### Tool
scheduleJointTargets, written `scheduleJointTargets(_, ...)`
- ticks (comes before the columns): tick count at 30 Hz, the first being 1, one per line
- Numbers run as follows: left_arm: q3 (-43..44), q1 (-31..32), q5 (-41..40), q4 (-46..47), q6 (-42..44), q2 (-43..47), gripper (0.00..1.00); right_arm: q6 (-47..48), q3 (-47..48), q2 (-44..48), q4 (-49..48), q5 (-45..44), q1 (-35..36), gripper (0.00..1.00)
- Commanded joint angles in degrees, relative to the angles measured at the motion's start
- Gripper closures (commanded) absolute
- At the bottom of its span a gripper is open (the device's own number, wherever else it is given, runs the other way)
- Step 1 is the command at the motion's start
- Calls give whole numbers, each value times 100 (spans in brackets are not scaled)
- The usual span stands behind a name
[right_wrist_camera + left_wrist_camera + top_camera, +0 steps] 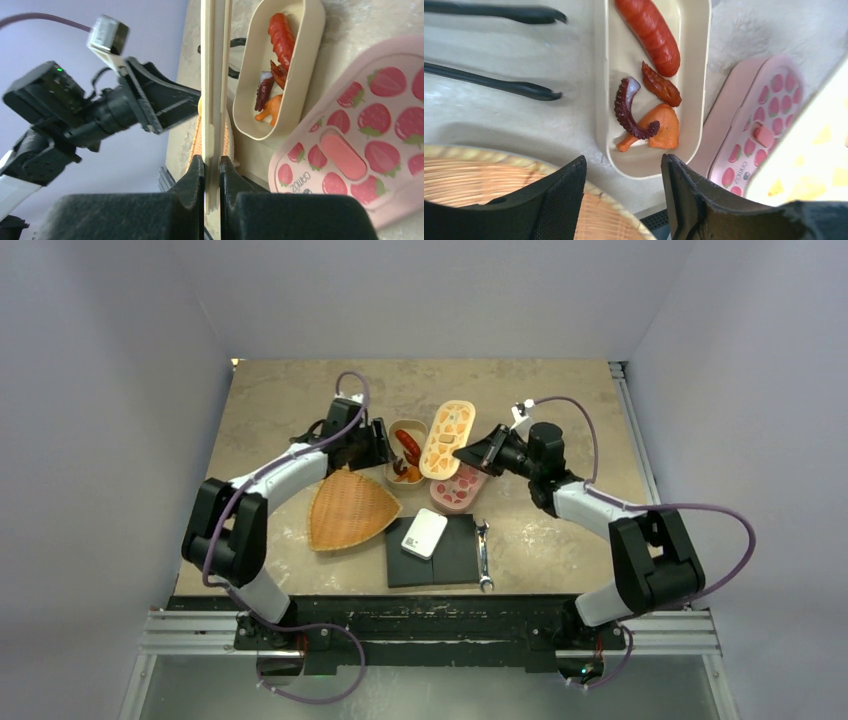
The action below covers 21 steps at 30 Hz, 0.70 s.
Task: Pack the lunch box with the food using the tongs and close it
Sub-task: Move the packing box to the center of the board, then close the box lid on the packing box.
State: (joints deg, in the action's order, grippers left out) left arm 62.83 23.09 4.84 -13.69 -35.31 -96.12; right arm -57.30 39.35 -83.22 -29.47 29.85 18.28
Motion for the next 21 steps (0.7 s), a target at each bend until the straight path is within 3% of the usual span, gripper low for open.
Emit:
scheduleJointTargets(1, -7, -467, 642, -78, 623, 735, 41, 289, 656, -427, -139, 557, 126, 100)
scheduleJointTargets(6, 321, -784, 1471, -39, 1132, 778, 37, 283, 1143, -1043, -115, 845, 336, 100)
scheduleJointTargets(13, 425, -1026, 2520, 549, 970, 260, 36, 76, 1773, -1888, -117, 1143, 505, 100)
scheduleJointTargets(21, 941, -1035, 2060, 128, 1039, -442, 38, -289, 2231, -2599, -150, 1365, 518, 100)
